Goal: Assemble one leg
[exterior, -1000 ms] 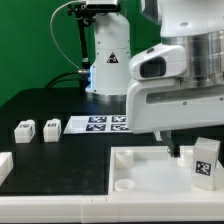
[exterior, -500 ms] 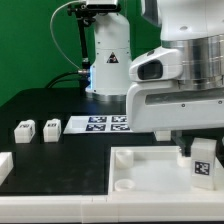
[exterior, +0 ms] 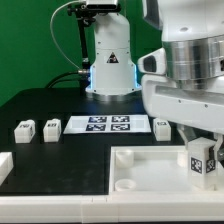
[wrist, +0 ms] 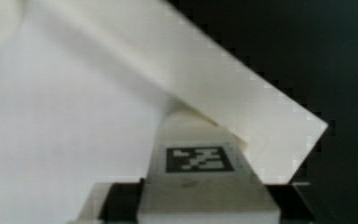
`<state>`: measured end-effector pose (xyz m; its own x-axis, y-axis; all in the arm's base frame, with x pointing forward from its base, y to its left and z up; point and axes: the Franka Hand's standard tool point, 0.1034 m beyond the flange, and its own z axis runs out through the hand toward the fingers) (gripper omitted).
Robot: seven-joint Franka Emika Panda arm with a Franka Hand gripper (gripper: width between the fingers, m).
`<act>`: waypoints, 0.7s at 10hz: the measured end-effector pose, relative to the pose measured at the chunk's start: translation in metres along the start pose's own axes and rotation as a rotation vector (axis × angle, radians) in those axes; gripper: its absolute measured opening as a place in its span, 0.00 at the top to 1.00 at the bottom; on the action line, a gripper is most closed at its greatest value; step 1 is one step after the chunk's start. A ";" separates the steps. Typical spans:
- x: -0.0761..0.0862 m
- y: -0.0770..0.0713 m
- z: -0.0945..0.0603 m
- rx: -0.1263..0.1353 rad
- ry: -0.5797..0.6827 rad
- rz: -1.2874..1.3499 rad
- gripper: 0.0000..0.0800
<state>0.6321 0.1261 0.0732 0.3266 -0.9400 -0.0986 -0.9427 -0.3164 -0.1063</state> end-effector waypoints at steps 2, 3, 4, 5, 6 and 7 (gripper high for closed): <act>-0.003 -0.004 0.001 0.055 -0.007 0.432 0.63; -0.005 -0.005 0.001 0.056 0.001 0.508 0.63; -0.004 -0.004 0.001 0.055 0.005 0.468 0.63; -0.004 -0.004 0.001 0.055 0.006 0.428 0.54; -0.005 -0.004 0.002 0.053 0.005 0.420 0.31; -0.004 -0.003 0.003 0.051 0.015 0.233 0.31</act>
Offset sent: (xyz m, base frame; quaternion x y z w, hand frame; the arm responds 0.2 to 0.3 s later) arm 0.0000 0.0000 0.0000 0.0000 0.0000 0.0899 0.9960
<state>0.6336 0.1314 0.0706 0.0989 -0.9888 -0.1114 -0.9877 -0.0840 -0.1318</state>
